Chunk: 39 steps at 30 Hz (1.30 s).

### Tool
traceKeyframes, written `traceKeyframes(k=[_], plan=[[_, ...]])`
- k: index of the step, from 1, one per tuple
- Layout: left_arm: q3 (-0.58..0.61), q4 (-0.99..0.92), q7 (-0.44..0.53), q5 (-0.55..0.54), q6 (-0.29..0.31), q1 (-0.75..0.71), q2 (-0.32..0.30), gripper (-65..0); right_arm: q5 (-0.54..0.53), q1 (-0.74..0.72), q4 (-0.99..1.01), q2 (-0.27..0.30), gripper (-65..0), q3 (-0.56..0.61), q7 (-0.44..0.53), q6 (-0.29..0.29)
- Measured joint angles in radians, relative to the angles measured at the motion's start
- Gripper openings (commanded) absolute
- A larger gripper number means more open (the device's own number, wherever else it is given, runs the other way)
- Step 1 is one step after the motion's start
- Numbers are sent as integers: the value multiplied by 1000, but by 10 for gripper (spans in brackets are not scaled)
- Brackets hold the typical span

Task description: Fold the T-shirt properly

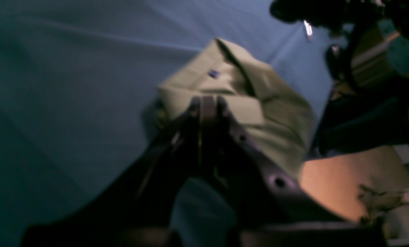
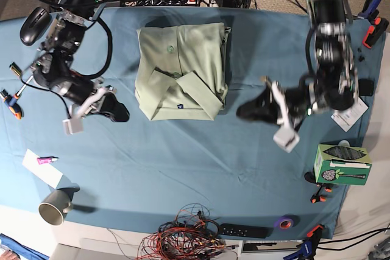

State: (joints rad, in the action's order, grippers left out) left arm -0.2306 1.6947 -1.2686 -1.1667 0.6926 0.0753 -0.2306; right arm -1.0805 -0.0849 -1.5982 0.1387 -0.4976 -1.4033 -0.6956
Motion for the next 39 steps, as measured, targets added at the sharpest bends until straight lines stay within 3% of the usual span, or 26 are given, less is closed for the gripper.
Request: traceKeyframes(k=[12, 19, 24, 29, 34, 39], plan=[[-6, 219, 1, -28, 1, -319, 0, -650, -276, 312, -175, -2, -650, -32, -8, 0], [-6, 218, -17, -61, 0, -443, -8, -650, -281, 519, -332, 50, -650, -32, -9, -1], [-6, 219, -71, -179, 0, -495, -91, -650, -266, 642, -354, 95, -650, -33, -10, -1], [-6, 219, -85, -191, 0, -578, -158, -650, -177, 729, -354, 122, -650, -34, -10, -1], [-6, 219, -73, -69, 1, -661, -179, -650, -148, 780, -354, 121, -650, -34, -7, -1], [-6, 182, 8, 70, 2, -708, -180, -650, -150, 783, -354, 121, -650, -34, -6, -1]])
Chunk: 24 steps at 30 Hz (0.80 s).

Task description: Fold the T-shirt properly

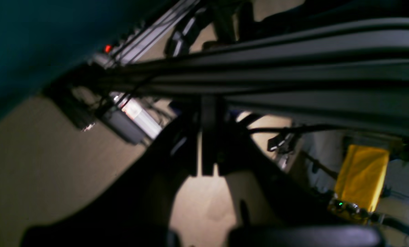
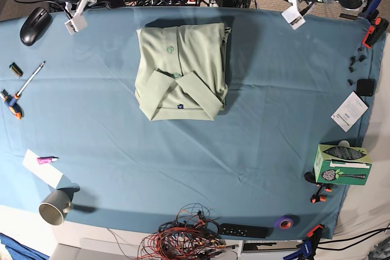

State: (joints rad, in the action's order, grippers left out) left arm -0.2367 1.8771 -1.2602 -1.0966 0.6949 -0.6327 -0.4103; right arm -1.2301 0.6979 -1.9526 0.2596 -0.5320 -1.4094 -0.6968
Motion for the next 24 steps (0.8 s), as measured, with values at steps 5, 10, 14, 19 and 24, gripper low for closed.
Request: traceKeyframes(k=[5, 10, 14, 19, 24], plan=[[0, -101, 5, 31, -2, -14, 0, -650, -6, -1, 47, 0, -650, 0, 5, 0], [0, -229, 28, 29, -2, -13, 0, -650, -8, -4, 239, 0, -650, 0, 8, 0], [0, -331, 31, 29, -2, -11, 0, -650, -9, -13, 438, 0, -650, 1, 13, 0], [0, -447, 78, 29, -2, -11, 3, -650, -5, -15, 668, -2, -650, 1, 22, 2], [0, -537, 227, 101, -4, -9, 3, -650, 90, -29, 863, -5, -650, 1, 201, 2]])
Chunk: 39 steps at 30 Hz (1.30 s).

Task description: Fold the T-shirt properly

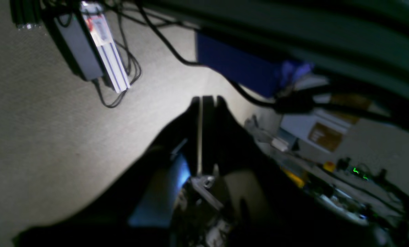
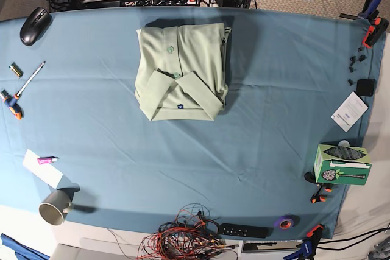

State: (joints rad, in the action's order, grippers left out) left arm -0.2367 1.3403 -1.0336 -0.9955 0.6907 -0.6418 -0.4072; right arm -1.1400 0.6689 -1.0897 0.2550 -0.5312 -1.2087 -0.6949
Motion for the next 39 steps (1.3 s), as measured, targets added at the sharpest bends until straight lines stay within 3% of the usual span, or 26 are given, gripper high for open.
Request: traceKeyframes(k=[9, 15, 19, 22, 26, 32, 36, 39], plan=[[1, -163, 352, 225, -4, 3, 1, -650, 315, -191, 310, -2, -650, -2, 362, 6], [1, -230, 518, 380, -5, 3, 8, -650, 632, -358, 430, -4, -650, -3, 660, 9], [1, -261, 622, 480, -9, 10, 8, -650, 846, -448, 471, -3, -650, -4, 770, 9], [2, -309, 723, 563, -155, 46, 19, -650, 960, -492, 493, -3, -650, -3, 811, 10], [0, -407, 748, 628, -291, 149, 39, -650, 1059, -515, 534, -3, -650, -3, 864, 157], [3, -617, 758, 630, -306, 311, 76, -650, 1178, -511, 628, -3, -650, -3, 958, 328], [80, -730, 779, 643, -373, 410, 96, -650, 1234, -511, 665, -4, -650, -3, 997, 374], [187, -788, 866, 759, -438, 460, 126, -650, 1275, -514, 665, -11, -650, -3, 996, 379]])
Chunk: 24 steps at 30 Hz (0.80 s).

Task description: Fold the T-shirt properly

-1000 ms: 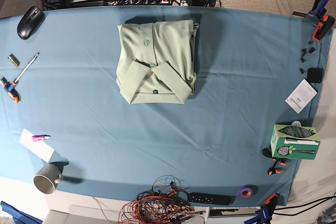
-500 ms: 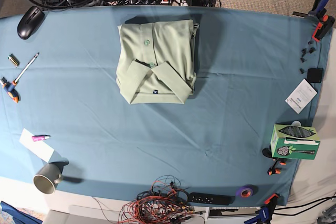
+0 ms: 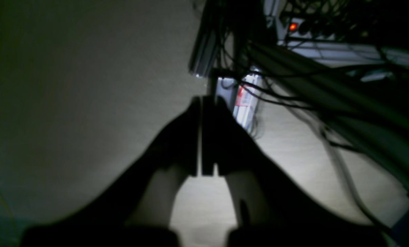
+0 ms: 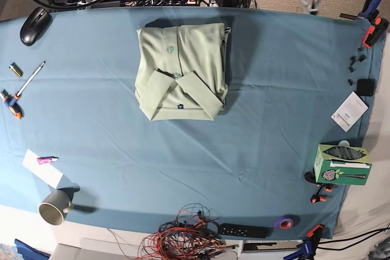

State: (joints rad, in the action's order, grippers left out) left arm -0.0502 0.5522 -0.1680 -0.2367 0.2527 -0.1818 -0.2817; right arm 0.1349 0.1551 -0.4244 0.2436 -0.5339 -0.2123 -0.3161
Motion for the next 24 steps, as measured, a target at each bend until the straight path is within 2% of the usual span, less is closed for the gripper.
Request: traceKeyframes(k=[5, 8, 10, 14, 22, 24], plan=[[200, -54, 59, 127, -86, 32, 66, -650, 21, -6, 0, -20, -650, 0, -2, -2], [279, -57, 59, 122, -133, 34, 104, -650, 22, -5, 0, -39, -650, 0, -4, 0], [311, -57, 58, 92, -167, 35, 128, -650, 61, -6, 0, -53, -650, 0, -4, 0], [326, -65, 58, 39, -209, 36, 158, -650, 102, -5, 0, -80, -650, 0, -4, -1], [325, -70, 74, 26, -211, 39, 149, -650, 89, -5, 0, -84, -650, 0, 4, 3], [325, -70, 75, 26, -211, 43, 150, -650, 89, -5, 0, -90, -650, 0, 32, 4]])
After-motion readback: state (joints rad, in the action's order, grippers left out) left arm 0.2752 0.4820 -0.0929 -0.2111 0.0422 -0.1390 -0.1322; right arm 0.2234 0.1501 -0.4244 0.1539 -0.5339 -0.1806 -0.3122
